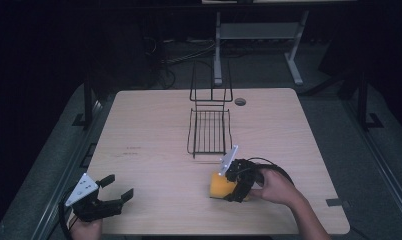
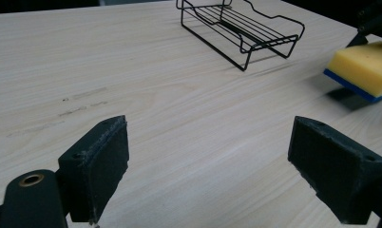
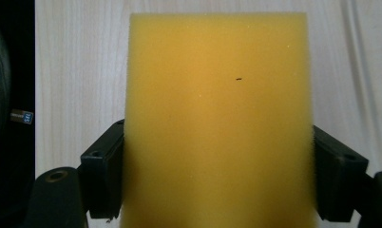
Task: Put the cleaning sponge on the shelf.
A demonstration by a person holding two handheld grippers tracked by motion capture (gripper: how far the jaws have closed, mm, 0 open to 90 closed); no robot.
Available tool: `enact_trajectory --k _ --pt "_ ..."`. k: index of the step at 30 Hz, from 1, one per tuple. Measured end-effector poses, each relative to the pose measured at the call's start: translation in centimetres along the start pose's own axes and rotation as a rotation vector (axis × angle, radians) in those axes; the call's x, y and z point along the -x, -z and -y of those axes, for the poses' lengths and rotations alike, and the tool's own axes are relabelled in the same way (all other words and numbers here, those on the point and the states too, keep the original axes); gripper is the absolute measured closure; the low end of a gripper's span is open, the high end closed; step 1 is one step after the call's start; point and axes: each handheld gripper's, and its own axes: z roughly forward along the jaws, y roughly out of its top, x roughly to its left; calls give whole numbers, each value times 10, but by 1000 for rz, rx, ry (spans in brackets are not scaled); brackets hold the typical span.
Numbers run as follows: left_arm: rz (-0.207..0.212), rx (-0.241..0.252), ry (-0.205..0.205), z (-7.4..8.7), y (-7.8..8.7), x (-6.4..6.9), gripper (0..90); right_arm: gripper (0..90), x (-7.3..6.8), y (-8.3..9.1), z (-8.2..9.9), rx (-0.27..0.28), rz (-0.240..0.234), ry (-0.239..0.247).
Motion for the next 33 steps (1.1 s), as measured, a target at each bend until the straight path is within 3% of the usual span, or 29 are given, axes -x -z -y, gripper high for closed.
enact_trajectory --k 20,33 --pt "5 4 1 0 0 1 129 214 29 16 -26 32 -15 9" --pt "7 4 1 0 -1 1 129 214 44 23 -41 18 -15 24"
